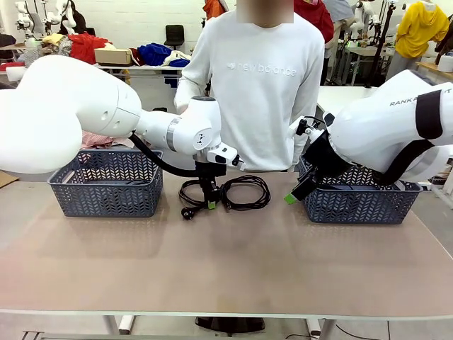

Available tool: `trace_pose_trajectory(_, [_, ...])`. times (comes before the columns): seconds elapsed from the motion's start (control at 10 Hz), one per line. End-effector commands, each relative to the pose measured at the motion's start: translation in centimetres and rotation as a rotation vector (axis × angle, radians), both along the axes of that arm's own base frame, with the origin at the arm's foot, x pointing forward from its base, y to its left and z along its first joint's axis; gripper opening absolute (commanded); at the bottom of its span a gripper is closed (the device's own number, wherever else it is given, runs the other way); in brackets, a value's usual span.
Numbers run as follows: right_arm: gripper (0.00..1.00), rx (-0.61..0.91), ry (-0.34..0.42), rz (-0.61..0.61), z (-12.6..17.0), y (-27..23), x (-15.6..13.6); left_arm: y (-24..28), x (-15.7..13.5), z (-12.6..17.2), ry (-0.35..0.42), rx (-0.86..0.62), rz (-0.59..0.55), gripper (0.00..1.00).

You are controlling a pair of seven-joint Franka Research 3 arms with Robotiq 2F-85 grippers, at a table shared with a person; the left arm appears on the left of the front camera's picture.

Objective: Organize the cables according to human instructions.
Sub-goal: Pick up a bundle of cables and place it in the basket indicated by the human.

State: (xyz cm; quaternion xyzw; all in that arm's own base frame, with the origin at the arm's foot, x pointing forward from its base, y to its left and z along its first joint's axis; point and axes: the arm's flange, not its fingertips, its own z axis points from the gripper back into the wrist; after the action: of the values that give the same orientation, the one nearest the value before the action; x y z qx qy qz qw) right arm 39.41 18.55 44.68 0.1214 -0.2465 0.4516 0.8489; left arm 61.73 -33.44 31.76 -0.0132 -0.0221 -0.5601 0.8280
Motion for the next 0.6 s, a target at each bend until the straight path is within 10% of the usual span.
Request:
trace_pose_trajectory(0.0, [1.0,0.002,-0.004,-0.003,0.2,-0.1,0.0,0.9,-0.6,0.5,-0.032,0.018,0.061,0.26])
trace_pose_trajectory(0.1, [1.0,0.002,-0.004,-0.003,0.2,-0.1,0.0,1.0,-0.7,0.6,-0.038,0.02,0.074,0.0])
trace_pose_trajectory(0.2, [1.0,0.002,-0.004,-0.003,0.2,-0.1,0.0,1.2,-0.7,0.9,-0.047,0.033,0.095,0.11])
trace_pose_trajectory(0.5, [1.0,0.002,-0.004,-0.003,0.2,-0.1,0.0,2.0,-0.7,2.1,-0.074,0.055,0.131,0.0])
